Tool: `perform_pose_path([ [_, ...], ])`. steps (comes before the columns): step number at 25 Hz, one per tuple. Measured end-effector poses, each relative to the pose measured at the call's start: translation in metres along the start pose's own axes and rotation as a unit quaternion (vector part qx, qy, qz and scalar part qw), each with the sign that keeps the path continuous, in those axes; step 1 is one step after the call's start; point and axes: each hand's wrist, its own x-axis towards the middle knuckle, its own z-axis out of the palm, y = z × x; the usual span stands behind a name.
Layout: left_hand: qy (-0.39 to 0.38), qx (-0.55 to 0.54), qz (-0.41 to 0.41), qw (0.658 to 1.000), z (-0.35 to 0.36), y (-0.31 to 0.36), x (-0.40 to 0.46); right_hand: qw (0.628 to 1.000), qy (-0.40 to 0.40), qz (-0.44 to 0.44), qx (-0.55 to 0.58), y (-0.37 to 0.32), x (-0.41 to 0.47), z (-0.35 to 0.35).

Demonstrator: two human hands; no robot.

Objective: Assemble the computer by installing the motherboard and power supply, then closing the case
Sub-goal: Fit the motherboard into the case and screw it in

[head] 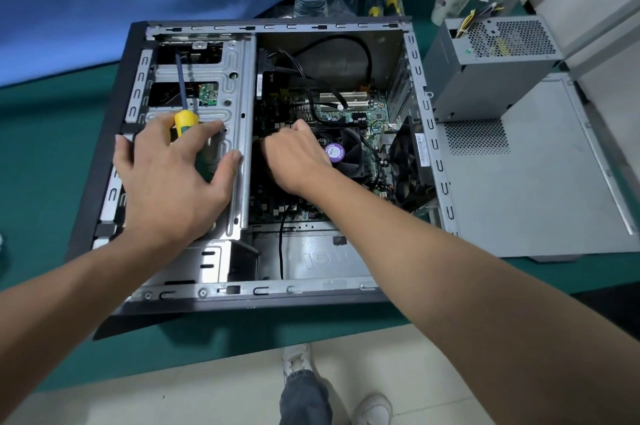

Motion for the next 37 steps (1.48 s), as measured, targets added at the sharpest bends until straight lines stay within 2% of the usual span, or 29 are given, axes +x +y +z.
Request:
perform_pose_path([
  [17,0.007,-0.006,0.006,1.000,0.002,-0.002,0.000,0.998,-0.049,-0.007,0.026,-0.007,0.000,-0.011],
  [21,0.007,-0.006,0.005,1.000,0.002,-0.002,0.001,0.991,-0.072,0.041,0.108,-0.016,0.008,-0.010],
  [29,0.009,-0.008,0.003,1.000,0.002,-0.002,0.000,0.986,-0.025,0.051,0.155,-0.019,-0.002,-0.010],
  [37,0.004,-0.009,-0.002,1.000,0.001,-0.002,-0.001,0.993,-0.025,0.031,0.108,-0.031,0.001,-0.008],
])
